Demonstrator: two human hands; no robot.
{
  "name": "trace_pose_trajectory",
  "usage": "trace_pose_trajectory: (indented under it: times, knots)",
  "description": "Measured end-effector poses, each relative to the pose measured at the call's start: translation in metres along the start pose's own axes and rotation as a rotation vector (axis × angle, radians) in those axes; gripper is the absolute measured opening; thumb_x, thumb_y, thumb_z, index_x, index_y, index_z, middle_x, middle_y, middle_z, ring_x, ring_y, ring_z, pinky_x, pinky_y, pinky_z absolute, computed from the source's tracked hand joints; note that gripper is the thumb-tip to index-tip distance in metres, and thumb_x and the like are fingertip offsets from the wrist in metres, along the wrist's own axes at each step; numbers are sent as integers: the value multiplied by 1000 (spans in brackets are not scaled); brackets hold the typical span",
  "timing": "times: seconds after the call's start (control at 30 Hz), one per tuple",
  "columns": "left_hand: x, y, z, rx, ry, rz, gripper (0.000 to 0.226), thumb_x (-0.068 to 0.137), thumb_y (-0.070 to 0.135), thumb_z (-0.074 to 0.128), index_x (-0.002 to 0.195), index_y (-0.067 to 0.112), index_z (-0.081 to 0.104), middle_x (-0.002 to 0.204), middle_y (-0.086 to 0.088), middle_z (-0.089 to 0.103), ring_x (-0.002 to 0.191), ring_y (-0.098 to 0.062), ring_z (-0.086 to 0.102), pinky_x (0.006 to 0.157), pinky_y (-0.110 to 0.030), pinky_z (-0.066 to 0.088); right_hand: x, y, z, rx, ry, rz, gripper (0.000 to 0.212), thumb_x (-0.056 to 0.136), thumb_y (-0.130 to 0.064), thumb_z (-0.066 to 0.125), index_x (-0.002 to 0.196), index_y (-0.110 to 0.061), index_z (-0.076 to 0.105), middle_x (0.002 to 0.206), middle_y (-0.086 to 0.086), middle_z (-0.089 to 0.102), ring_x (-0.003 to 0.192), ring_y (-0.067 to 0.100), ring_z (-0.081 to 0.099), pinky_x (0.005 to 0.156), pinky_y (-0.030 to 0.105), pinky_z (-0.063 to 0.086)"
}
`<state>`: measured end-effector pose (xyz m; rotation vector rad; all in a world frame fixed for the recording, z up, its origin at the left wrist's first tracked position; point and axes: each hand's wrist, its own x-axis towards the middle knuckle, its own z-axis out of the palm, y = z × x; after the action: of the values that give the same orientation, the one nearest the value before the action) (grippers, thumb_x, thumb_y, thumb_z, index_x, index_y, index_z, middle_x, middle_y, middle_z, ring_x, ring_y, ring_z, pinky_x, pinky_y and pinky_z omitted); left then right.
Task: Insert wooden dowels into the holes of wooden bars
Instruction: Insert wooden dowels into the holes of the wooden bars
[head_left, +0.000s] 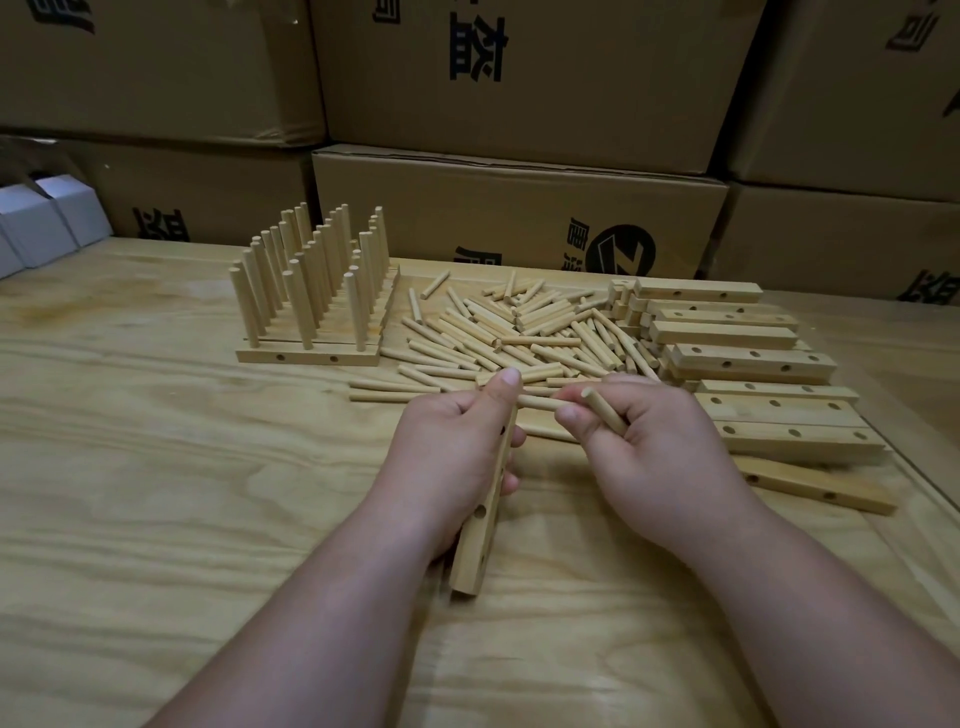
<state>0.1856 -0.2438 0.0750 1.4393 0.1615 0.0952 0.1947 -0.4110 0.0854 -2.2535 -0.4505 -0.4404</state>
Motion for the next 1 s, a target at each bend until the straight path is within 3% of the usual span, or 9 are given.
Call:
trace_pose_trajectory:
  times: [0.1,0.23,0.33,0.47,0.6,0.67,0.87,1.0]
  knots:
    - [1,0,-2,-5,-4,0,36,92,48,68,77,18,80,63,0,70,49,-8,60,47,-24,51,-2,-4,2,-32,21,-37,12,94,-26,65,94,-26,77,89,-14,68,91,0,60,76,12,46]
    - [1,-1,-2,32,-38,6,32,92,52,66,80,25,81,63,2,69,50,-9,61,50,-26,52,-1,-2,-1,-18,-13,-35,13,94,-26,66,99,-27,78,94,-19,68,98,-8,57,74,0,38]
    - [0,-1,-4,72,-54,18,33,92,54,65,82,28,81,65,3,70,51,-9,62,52,-29,54,-4,1,0,2,16,-50,11,93,-23,67,95,-24,78,93,-22,67,97,-6,58,74,2,40]
    - [-2,1,-1,45,-17,39,34,96,50,60,84,28,82,65,3,71,50,-6,61,47,-22,51,-5,3,8,8,93,-37,10,93,-27,67,96,-29,76,91,-26,65,96,-6,58,75,6,41]
    - [-2,3,0,-52,-49,-22,47,99,50,57,77,14,76,69,-6,70,50,-16,61,46,-27,50,-3,0,23,76,179,-11,12,94,-28,66,100,-29,76,89,-26,64,96,-9,57,74,-1,37]
    - [-1,2,-1,-68,-42,-24,47,101,49,54,72,15,73,67,-7,67,50,-18,58,46,-28,49,-1,0,24,45,195,-41,16,95,-30,64,105,-26,76,92,-22,64,97,-7,57,76,-1,36]
    - [4,1,-1,-85,-8,-21,47,101,45,54,72,15,74,65,-5,61,48,-18,53,47,-27,45,-2,-1,18,17,178,-115,17,93,-26,68,108,-25,77,75,-13,57,79,6,58,63,10,40]
    - [2,2,-3,-64,-55,21,41,101,44,54,66,28,69,66,-1,58,49,-14,52,47,-28,43,2,-3,7,-26,77,-118,18,93,-31,67,107,-29,77,79,-16,63,85,4,60,69,18,48]
